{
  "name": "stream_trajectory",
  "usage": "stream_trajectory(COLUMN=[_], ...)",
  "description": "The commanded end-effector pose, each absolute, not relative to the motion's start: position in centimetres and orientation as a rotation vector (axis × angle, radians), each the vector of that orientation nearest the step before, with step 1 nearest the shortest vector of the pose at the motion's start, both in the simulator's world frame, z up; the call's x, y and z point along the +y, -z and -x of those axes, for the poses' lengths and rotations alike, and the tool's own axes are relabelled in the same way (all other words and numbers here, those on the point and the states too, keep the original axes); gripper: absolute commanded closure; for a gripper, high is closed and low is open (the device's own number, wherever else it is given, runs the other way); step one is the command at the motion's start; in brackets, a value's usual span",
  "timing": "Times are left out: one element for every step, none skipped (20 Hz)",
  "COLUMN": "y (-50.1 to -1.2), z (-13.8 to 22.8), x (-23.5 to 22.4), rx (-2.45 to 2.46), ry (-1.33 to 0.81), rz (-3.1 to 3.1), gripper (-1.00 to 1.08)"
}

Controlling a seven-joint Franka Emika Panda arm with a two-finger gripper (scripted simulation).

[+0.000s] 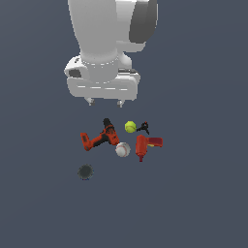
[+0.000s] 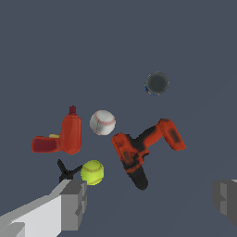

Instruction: Pick up a designated object from a clutter of objects.

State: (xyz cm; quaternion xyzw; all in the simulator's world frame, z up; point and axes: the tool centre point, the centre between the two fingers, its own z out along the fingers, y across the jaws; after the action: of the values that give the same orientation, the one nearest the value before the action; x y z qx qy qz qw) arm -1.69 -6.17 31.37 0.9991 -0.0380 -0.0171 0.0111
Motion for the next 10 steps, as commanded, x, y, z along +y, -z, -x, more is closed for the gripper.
stream_trajectory(y=[-31.2, -31.1, -31.0, -30.8, -30.7, -30.5, -30.3, -30.1, -29.8, -29.6], z=[1.6, 1.6, 1.5, 1.5, 1.4, 1.3, 1.3, 1.2, 1.1, 1.0], x=[-6.0, -5.9, -5.8, -5.6, -5.5, -5.3, -5.1, -4.9, -4.6, -4.4], rx=[-0.132, -0.142, -0.152, -0.165, -0.179, -0.194, -0.211, -0.23, -0.251, -0.273], ry=[0.054, 0.055, 0.055, 0.055, 0.056, 0.057, 0.057, 0.058, 0.059, 0.06], rz=[-3.117, -3.117, -3.118, -3.118, -3.119, -3.119, -3.119, -3.119, -3.119, -3.119], gripper=[-1.0, -1.0, -1.0, -1.0, -1.0, -1.0, -1.0, -1.0, -1.0, -1.0])
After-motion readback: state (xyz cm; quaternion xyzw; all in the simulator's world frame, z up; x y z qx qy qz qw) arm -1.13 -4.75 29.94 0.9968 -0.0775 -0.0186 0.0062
